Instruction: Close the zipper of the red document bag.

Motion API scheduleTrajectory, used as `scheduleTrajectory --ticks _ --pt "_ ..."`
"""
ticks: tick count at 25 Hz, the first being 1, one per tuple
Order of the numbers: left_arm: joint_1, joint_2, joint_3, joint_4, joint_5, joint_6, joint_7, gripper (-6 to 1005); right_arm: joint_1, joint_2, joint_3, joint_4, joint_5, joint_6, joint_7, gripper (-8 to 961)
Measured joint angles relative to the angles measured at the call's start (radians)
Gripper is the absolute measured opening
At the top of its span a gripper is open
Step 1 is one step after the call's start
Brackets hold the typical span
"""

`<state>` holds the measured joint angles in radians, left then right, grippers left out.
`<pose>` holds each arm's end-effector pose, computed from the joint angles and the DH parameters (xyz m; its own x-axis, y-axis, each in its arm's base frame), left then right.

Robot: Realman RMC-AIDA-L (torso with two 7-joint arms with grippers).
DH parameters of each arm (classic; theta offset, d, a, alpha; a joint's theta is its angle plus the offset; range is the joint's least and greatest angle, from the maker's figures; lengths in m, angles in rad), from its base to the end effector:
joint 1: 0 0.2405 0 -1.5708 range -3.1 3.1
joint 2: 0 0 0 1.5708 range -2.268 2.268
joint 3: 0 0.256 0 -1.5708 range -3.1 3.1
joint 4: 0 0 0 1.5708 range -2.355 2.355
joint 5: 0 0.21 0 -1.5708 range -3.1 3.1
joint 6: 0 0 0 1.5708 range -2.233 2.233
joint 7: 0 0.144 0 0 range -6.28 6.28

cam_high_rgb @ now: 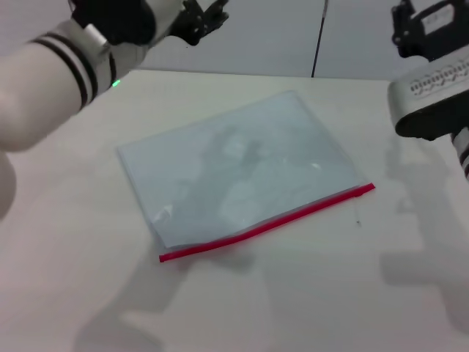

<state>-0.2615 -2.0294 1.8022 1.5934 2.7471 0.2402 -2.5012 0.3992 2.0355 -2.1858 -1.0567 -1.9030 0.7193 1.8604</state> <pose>-0.1150 0.3808 0.0331 0.9745 -0.1501 0.1668 0.0961 -0.3924 -0.9147 0.1653 0.3851 -0.0176 0.9642 0.1951 -0.1794 -0.1718 -0.0550 -0.9836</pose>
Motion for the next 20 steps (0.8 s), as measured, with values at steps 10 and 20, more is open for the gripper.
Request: scheduleTrajectory --ticks 10,20 --pt "0.047 -0.001 0.089 -0.275 -0.186 -0.436 -0.039 742 0.009 -0.004 -0.150 0.079 0.105 0.211 0.393 404" --pt "0.029 0.004 0.229 -0.518 -0.231 -0.827 -0.170 742 0.013 0.000 -0.437 0.270 0.115 0.433 0.750 404"
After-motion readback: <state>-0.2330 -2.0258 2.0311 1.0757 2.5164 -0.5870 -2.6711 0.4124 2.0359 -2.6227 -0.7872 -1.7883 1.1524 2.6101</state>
